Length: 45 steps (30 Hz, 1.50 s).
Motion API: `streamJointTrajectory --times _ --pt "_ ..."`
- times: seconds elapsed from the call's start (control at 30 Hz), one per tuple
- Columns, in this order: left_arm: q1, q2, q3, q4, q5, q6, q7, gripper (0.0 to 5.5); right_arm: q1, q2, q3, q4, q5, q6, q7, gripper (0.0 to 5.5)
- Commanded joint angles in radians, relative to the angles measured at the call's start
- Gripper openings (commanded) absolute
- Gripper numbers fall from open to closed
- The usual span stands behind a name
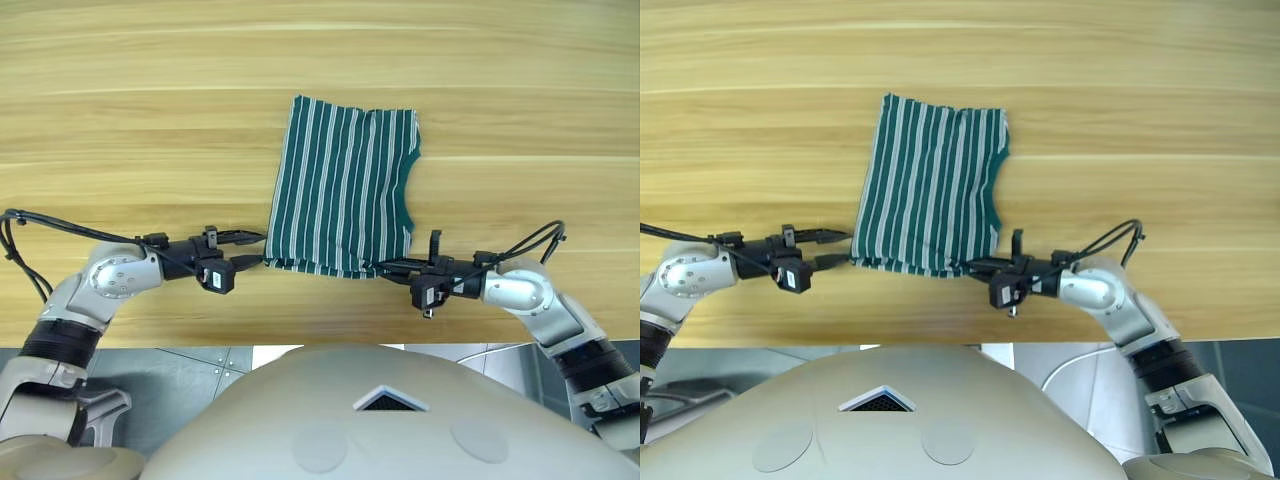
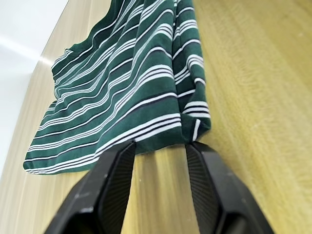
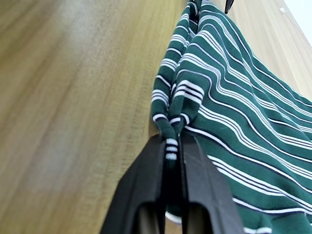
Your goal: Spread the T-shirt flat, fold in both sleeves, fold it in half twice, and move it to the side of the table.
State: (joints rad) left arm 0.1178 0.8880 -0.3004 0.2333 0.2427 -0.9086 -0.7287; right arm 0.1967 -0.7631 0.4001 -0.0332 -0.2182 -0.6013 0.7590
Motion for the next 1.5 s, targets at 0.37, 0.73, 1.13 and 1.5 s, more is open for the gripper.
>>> streamJointTrajectory --times 0.37,0.73,1.13,1.5 --pt "-0.013 -0.024 -0.085 0.051 0.103 0.0 0.014 1.91 0.01 -0.018 -0.002 0.023 -0.027 0.02 0.006 0.16" --pt "-0.036 -0.014 -0.134 0.061 0.086 -0.006 -0.011 1.71 0.013 -0.014 0.003 0.022 -0.029 0.022 0.005 0.16" --pt "-0.04 0.007 -0.156 0.044 0.041 0.0 -0.033 0.13 0.009 -0.014 0.002 0.024 -0.034 0.02 -0.007 0.16" --pt "-0.007 0.012 -0.189 -0.083 -0.1 0.009 -0.096 0.1 0.055 -0.118 -0.027 -0.04 0.076 -0.029 0.061 0.16"
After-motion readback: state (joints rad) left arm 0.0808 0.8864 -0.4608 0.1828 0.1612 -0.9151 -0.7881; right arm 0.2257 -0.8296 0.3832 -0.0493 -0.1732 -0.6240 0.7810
